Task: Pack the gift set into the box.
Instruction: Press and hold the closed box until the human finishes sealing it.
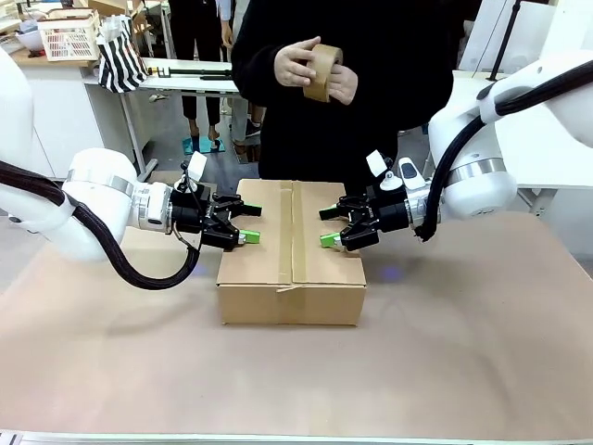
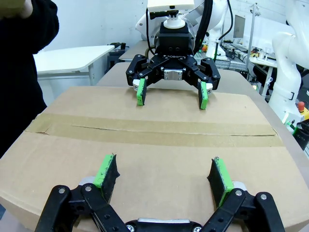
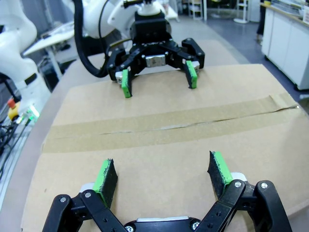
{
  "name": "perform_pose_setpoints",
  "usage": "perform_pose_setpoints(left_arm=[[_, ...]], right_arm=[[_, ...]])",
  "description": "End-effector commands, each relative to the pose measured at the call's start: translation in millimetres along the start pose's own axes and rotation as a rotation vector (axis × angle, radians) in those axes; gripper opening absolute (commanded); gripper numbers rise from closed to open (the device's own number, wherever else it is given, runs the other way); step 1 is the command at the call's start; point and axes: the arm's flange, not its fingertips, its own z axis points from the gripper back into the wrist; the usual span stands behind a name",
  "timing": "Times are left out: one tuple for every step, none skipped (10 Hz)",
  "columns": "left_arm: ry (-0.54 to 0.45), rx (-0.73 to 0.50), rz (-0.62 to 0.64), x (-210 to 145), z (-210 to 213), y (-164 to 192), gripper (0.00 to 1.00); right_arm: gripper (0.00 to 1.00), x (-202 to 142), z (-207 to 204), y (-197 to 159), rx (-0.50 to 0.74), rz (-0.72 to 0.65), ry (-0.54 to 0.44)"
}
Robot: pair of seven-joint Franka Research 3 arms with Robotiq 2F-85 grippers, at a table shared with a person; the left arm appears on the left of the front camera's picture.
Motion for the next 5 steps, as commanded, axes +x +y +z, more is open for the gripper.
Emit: perform_pose_setpoints(left_arm=[[-0.001,0.007,0.009,-3.2,-0.2,-0.6,1.0],[-0.001,0.007,0.009,-3.2,-0.2,-0.6,1.0],[-0.001,0.007,0.009,-3.2,-0.2,-0.6,1.0],[-0.001,0.007,0.009,-3.2,-0.2,-0.6,1.0],[-0.001,0.007,0.009,-3.2,-0.2,-0.6,1.0]], right_arm=[[1.0,-1.9,-1.1,2.2,-0.011,0.0,0.018],[1.0,-1.9,-1.1,2.2,-0.011,0.0,0.018],[1.0,-1.9,-1.1,2.2,-0.011,0.0,0.018],[1.0,-1.9,-1.1,2.2,-0.011,0.0,0.018],[1.0,-1.9,-1.1,2.2,-0.011,0.0,0.018]])
